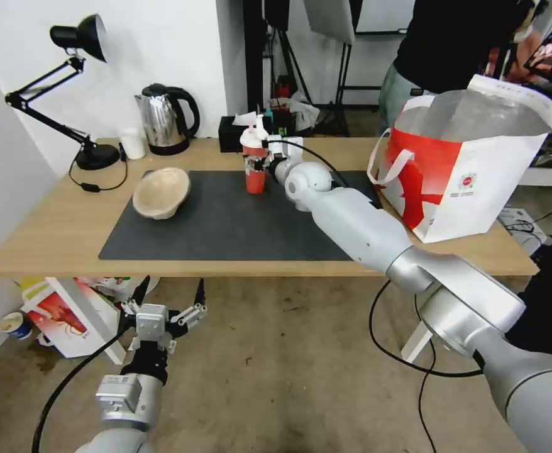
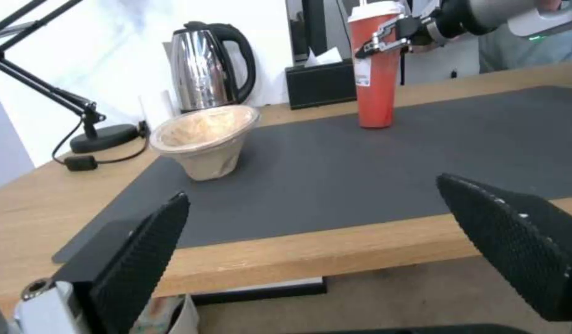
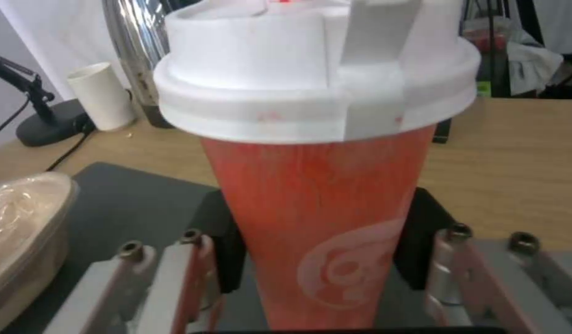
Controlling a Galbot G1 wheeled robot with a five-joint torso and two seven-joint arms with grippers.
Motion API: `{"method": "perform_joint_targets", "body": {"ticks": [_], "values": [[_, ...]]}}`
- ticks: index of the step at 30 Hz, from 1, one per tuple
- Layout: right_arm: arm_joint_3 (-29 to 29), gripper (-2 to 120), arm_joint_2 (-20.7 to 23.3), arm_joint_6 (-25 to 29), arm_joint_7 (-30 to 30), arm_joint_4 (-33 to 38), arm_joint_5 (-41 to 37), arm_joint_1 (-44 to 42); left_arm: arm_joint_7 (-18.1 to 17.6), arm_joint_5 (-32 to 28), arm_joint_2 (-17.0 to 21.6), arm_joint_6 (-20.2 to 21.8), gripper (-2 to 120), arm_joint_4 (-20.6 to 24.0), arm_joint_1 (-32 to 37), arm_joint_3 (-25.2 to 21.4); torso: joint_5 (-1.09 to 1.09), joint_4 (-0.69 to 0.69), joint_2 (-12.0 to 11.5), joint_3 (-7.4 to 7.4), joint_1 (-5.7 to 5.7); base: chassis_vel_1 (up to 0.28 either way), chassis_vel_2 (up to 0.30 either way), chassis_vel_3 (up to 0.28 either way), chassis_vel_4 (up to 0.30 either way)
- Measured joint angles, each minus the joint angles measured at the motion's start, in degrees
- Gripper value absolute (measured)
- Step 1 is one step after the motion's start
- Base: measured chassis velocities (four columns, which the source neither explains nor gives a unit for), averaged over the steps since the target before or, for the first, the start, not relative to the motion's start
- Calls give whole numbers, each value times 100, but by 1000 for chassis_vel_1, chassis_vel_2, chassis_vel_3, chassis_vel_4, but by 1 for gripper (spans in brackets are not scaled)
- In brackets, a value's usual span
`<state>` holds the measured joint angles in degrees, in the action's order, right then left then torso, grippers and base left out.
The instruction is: Pick up the trash from the table and place it into the takeout bag.
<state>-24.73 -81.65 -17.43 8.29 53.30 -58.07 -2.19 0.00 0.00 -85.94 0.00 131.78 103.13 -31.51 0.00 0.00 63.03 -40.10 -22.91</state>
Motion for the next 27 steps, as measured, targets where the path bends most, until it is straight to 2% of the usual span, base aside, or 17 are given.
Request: {"method": "perform_joint_targets", "body": {"ticks": [2, 7, 9, 11, 14, 20, 27], "values": [[27, 37, -1, 31, -51, -56, 8, -16, 0, 0, 0, 0, 100, 0, 0, 0, 0, 0, 0, 1, 0, 0, 0, 0, 0], [51, 29, 52, 46, -60, 9, 17, -45, 0, 0, 0, 0, 100, 0, 0, 0, 0, 1, 0, 0, 0, 0, 0, 0, 0], [34, 22, 191, 14, 4, 257, -30, -46, 0, 0, 0, 0, 100, 0, 0, 0, 0, -1, -2, -1, -1, 0, 0, 0, 0], [29, 20, 261, 12, 55, 398, -82, -46, 0, 0, 0, 0, 100, 0, 0, 0, 0, -1, -2, -1, -1, 0, 0, 0, 0], [64, 11, 524, -2, 263, 946, -203, -76, 0, 0, 0, 0, 100, 0, 0, 0, 0, 0, -2, -1, -1, 0, 0, 0, 0], [108, 7, 845, -76, 386, 1445, -411, 204, 0, 0, 0, 0, 100, 0, 0, 0, 0, 1, -2, -1, -1, 0, 0, 0, 0], [-22, 7, 1441, -286, 708, 2200, -947, 895, 0, 0, 0, 0, 100, 0, 0, 0, 1, -1, -2, -1, -1, 0, 0, 0, 0]]}}
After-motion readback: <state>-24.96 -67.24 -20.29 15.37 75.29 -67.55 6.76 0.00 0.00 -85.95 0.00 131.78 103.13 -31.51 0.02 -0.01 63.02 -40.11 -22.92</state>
